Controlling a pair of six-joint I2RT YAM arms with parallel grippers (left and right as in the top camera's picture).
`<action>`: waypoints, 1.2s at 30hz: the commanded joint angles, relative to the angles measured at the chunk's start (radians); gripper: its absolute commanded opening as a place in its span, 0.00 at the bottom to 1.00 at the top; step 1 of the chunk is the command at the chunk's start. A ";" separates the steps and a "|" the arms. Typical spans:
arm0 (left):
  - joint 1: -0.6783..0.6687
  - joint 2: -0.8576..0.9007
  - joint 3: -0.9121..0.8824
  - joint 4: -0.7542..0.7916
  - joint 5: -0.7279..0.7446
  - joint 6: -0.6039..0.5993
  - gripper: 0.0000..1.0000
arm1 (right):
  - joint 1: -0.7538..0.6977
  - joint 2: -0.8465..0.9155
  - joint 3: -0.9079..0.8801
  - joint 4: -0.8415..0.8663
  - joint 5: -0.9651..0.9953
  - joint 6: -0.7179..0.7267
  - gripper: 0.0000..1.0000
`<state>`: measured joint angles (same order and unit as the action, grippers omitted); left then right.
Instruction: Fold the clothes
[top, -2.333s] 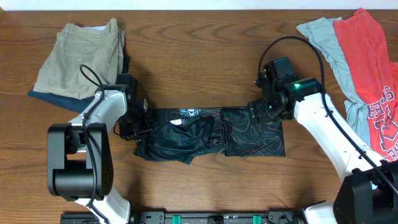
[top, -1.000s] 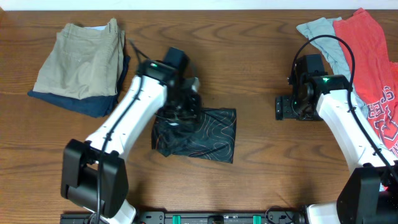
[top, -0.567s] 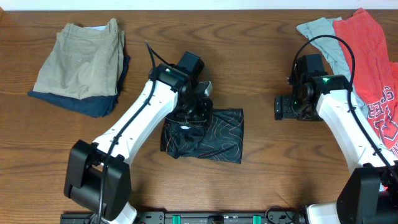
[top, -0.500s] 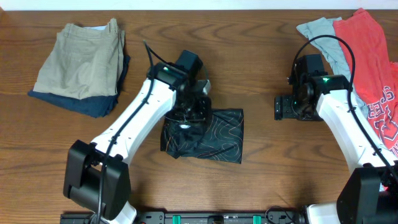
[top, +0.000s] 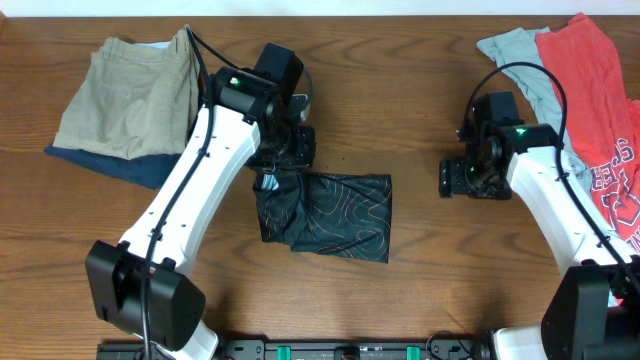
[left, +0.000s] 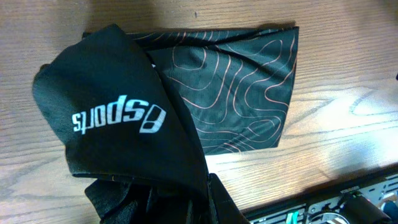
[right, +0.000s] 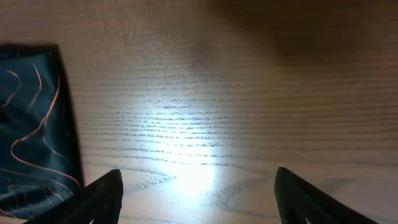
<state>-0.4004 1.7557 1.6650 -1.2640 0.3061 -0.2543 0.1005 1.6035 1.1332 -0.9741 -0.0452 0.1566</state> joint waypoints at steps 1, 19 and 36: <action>-0.028 -0.014 0.021 -0.007 -0.027 0.016 0.06 | 0.005 0.009 -0.016 0.006 -0.008 0.000 0.77; -0.281 0.044 -0.029 0.122 -0.027 0.016 0.45 | 0.003 0.009 -0.017 0.013 -0.008 0.000 0.78; 0.060 -0.044 -0.029 0.087 -0.098 0.049 0.51 | 0.072 0.009 -0.017 0.163 -0.364 -0.159 0.82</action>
<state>-0.4210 1.7363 1.6432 -1.1706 0.2333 -0.1936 0.1249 1.6077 1.1206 -0.8356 -0.2672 0.0547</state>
